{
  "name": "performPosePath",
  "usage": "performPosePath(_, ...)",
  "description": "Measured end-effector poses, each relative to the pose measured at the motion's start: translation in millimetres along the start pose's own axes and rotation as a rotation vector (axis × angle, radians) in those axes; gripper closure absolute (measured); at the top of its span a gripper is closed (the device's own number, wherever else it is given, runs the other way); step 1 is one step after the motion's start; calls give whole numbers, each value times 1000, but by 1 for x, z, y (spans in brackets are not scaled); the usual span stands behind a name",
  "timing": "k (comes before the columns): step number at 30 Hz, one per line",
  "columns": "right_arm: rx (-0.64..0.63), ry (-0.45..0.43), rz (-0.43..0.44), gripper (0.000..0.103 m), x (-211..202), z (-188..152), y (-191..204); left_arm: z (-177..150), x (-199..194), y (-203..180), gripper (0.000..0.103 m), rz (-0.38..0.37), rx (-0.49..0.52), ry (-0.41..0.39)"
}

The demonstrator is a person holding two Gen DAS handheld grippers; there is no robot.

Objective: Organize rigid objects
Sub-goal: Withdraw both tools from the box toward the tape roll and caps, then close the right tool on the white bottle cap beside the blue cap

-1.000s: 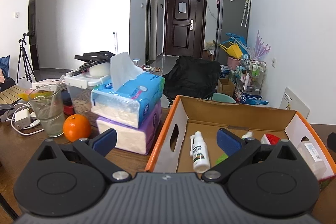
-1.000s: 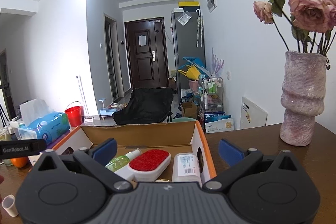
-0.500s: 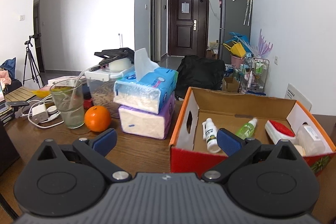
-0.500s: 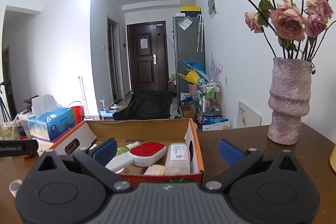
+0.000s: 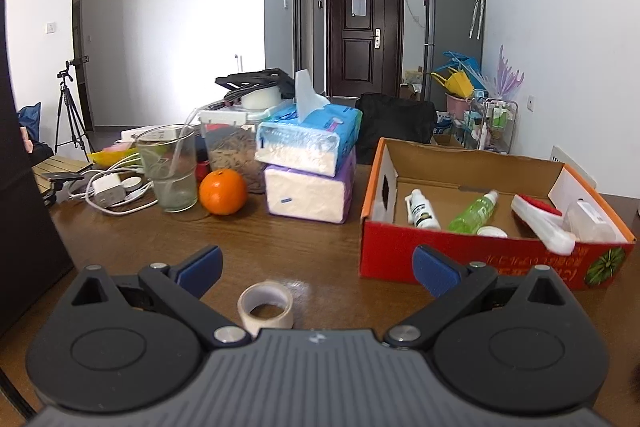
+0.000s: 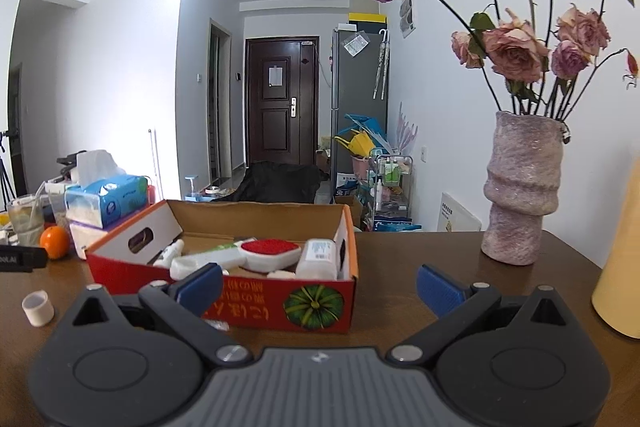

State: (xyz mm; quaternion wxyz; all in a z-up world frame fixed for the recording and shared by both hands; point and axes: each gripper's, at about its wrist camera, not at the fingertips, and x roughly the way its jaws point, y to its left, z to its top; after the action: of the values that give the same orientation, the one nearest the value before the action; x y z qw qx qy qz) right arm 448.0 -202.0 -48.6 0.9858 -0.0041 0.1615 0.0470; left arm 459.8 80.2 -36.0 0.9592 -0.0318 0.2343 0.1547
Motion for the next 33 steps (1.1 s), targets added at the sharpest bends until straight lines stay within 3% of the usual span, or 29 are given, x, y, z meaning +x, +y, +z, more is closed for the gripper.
performPosePath(19, 39, 12, -79, 0, -57, -46, -37, -47, -52, 38, 0, -23, -19, 31)
performPosePath(33, 49, 91, -140, 0, -86, -81, -67, -72, -64, 66, 0, -28, -52, 84)
